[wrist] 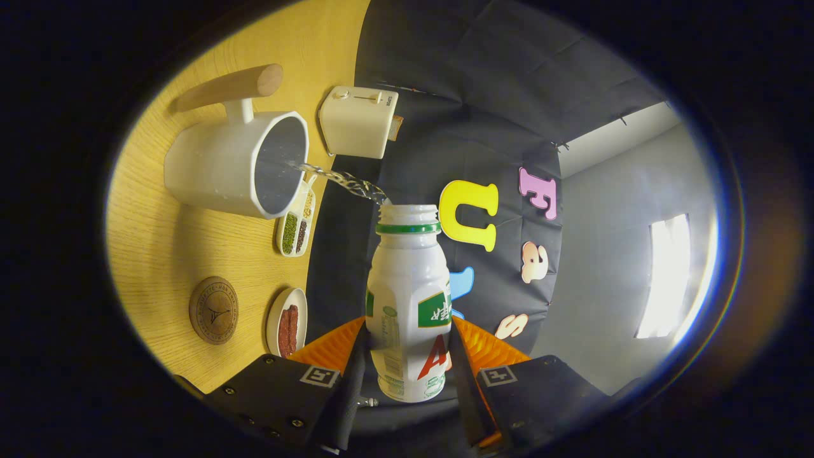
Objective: Take the bottle from table, then pour the juice into the cup, finally place the bottle on the coaster
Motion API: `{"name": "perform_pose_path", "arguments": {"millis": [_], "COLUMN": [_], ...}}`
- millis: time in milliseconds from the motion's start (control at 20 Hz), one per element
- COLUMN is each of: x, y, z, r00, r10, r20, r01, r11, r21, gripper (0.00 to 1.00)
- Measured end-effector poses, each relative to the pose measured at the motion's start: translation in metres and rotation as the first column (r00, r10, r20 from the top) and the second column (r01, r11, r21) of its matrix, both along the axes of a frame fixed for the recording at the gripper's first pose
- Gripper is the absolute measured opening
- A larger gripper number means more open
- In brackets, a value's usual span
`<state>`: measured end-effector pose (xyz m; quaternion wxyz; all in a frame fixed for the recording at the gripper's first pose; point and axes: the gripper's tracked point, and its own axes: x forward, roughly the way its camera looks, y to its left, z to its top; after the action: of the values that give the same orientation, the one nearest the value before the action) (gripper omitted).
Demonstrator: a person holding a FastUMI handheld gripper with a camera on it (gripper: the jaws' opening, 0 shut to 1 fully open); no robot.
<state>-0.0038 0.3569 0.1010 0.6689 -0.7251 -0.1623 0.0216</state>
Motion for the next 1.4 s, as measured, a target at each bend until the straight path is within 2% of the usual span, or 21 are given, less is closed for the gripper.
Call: {"name": "perform_pose_path", "arguments": {"millis": [1400], "x": [-0.003], "y": [0.005], "z": [0.011], "r00": [0.998], "r10": [0.025], "r20": [0.065], "r01": [-0.019], "r11": [0.996], "r21": [-0.087], "gripper": [0.66]}}
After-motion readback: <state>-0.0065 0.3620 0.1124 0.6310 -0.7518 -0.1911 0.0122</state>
